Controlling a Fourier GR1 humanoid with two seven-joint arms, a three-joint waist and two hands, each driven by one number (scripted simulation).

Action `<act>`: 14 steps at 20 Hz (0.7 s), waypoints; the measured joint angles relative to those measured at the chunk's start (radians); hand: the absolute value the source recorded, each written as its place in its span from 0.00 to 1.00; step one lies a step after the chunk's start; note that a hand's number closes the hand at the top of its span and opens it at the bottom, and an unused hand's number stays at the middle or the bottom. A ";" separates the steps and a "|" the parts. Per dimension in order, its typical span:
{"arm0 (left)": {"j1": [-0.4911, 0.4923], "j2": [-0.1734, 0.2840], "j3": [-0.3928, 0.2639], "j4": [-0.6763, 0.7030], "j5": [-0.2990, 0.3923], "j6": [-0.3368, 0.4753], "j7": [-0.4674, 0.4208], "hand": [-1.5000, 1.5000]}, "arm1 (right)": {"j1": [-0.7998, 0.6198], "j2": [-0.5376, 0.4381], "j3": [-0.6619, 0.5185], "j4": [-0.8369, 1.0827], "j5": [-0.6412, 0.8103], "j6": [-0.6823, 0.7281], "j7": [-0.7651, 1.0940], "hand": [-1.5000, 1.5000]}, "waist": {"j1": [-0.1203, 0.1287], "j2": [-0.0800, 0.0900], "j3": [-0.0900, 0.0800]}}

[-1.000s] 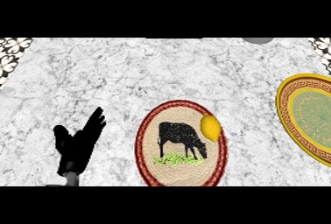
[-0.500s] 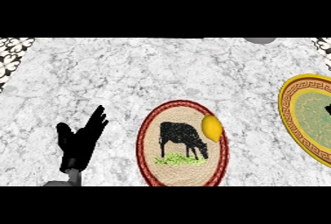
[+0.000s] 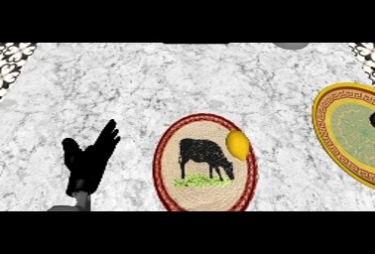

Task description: Pick the cupcake from the placemat and place it in the plate

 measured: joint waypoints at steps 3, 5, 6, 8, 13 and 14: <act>0.016 -0.005 -0.002 -0.015 -0.004 0.001 -0.004 0.50 | 0.039 0.011 -0.042 -0.019 -0.083 0.073 -0.061 0.00 | -0.005 -0.002 -0.002; 0.019 -0.005 -0.002 -0.016 -0.007 0.000 0.003 0.50 | 0.095 0.032 -0.042 -0.093 -0.122 0.131 -0.055 0.00 | -0.012 -0.004 -0.003; 0.017 -0.007 -0.001 -0.009 -0.008 -0.001 -0.002 0.50 | 0.122 0.043 -0.042 -0.128 -0.142 0.162 -0.052 0.00 | -0.014 -0.006 -0.003; 0.026 -0.003 0.002 -0.026 -0.009 0.001 0.008 0.50 | 0.189 0.074 -0.034 -0.214 -0.173 0.218 -0.045 0.00 | -0.017 -0.007 -0.004; 0.019 -0.007 0.014 -0.008 -0.011 -0.002 -0.003 0.50 | 0.371 0.155 0.004 -0.442 -0.219 0.331 -0.007 0.00 | -0.022 -0.008 -0.005; 0.018 -0.007 0.014 -0.013 -0.013 0.000 0.006 0.50 | 0.407 0.176 0.015 -0.491 -0.221 0.341 0.002 0.00 | -0.021 -0.007 -0.005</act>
